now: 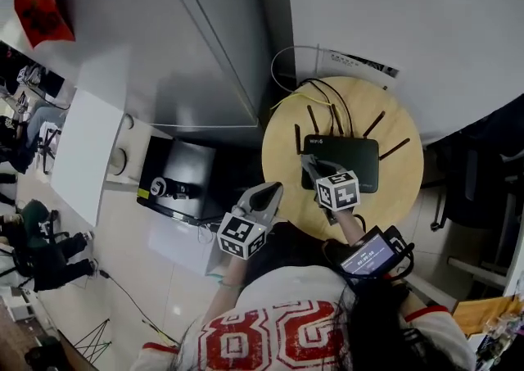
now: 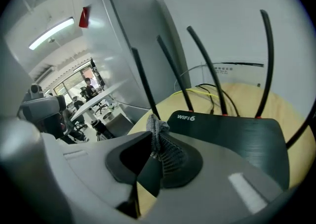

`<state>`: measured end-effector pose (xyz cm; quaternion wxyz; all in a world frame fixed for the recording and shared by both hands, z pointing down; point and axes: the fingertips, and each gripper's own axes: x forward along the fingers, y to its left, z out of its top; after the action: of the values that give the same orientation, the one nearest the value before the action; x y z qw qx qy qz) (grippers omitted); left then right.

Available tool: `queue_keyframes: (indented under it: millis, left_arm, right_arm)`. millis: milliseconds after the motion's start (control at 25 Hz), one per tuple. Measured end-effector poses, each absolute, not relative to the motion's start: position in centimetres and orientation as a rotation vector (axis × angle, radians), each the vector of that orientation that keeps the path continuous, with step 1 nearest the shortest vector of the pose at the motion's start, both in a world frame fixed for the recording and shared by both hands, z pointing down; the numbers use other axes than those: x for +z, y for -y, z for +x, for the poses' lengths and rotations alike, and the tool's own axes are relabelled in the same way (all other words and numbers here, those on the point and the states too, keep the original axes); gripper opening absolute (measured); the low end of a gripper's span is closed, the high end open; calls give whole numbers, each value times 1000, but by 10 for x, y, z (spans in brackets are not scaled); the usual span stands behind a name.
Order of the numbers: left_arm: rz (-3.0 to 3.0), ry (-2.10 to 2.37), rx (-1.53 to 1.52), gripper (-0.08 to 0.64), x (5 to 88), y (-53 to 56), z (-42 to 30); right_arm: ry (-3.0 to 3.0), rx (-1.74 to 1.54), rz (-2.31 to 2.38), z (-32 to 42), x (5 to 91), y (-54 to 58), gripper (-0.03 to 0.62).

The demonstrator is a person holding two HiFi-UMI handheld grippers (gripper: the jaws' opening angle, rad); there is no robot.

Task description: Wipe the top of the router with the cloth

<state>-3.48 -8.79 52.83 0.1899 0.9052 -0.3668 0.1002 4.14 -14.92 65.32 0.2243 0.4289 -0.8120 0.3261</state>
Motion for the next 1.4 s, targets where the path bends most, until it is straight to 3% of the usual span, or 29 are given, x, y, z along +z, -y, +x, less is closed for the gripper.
queue_keyframes:
  millis: [200, 480, 1160, 1400]
  left_arm:
    - [2530, 1068, 275, -5, 527, 86, -46]
    - [2543, 1022, 277, -5, 528, 86, -38]
    - [2631, 833, 264, -5, 525, 88, 22]
    - [2633, 821, 264, -5, 524, 89, 31]
  right_arm:
    - [2267, 895, 1104, 20, 657, 144, 43]
    - [2230, 934, 1213, 51, 655, 140, 43]
    - [1923, 1059, 1749, 232, 660, 103, 43]
    - [1869, 1086, 1826, 262, 661, 92, 43]
